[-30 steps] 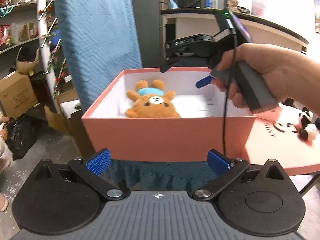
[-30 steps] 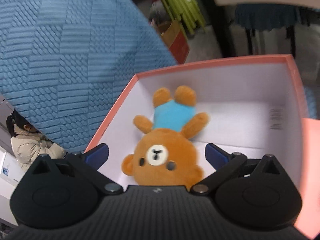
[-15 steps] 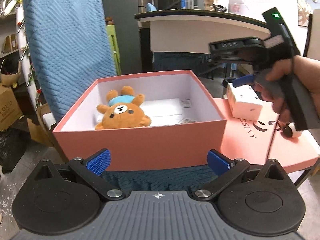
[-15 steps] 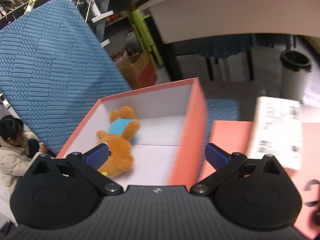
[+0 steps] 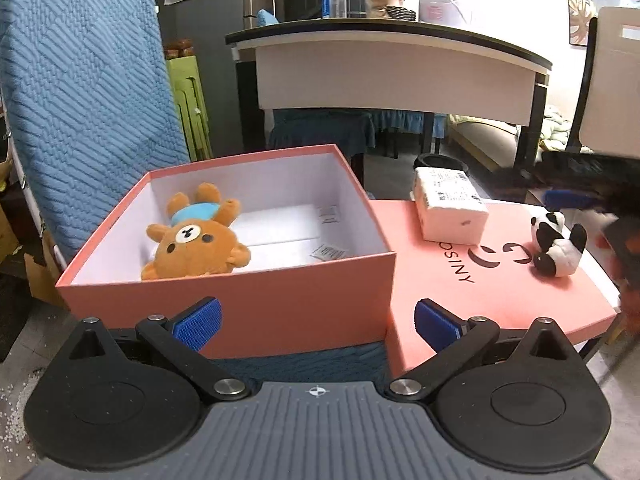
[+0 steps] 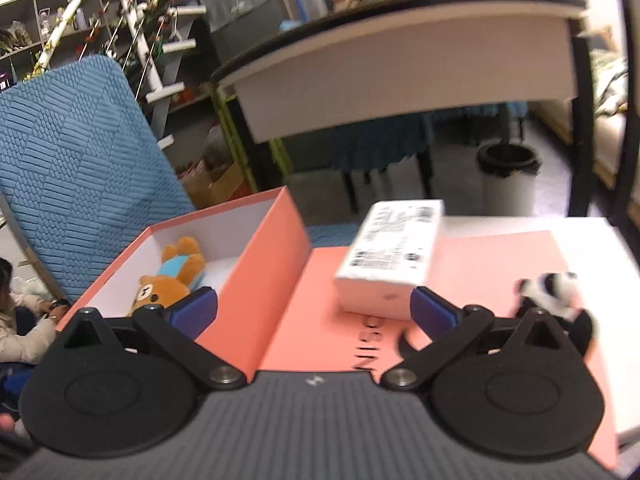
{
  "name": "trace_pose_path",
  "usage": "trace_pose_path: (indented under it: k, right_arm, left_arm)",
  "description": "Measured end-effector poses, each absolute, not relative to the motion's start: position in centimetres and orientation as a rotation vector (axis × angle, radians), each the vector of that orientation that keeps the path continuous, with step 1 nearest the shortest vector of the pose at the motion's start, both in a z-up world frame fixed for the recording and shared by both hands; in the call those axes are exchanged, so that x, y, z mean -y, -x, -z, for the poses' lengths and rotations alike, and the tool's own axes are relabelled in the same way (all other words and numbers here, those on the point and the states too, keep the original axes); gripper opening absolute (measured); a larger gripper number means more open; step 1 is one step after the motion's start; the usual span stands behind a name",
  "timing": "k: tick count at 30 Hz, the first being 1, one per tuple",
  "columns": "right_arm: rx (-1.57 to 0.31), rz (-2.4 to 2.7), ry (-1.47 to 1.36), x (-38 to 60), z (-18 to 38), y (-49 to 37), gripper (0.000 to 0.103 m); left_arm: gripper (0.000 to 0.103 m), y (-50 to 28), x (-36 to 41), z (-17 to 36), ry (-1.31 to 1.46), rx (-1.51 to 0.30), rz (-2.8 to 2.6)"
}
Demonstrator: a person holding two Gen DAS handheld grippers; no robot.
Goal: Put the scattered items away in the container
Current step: 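Move the left gripper toward the white tissue packet on the lid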
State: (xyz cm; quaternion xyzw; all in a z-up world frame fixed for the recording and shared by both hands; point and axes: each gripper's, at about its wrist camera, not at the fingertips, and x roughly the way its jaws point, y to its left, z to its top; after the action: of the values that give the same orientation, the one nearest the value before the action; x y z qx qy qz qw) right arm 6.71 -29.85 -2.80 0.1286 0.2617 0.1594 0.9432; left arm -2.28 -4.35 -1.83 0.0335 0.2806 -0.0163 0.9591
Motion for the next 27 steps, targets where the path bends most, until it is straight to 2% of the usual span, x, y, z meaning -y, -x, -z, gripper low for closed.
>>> trace_pose_path:
  k: [13, 27]
  right_arm:
    - [-0.344, -0.138, -0.177, 33.0, 4.4, 4.4, 0.103]
    - [-0.299, -0.085, -0.162, 33.8, 5.4, 7.3, 0.103]
  left_arm:
    - [0.103, 2.1, 8.1, 2.9, -0.090, -0.519, 0.057]
    - [0.103, 1.7, 9.3, 3.3, -0.067, -0.540, 0.059]
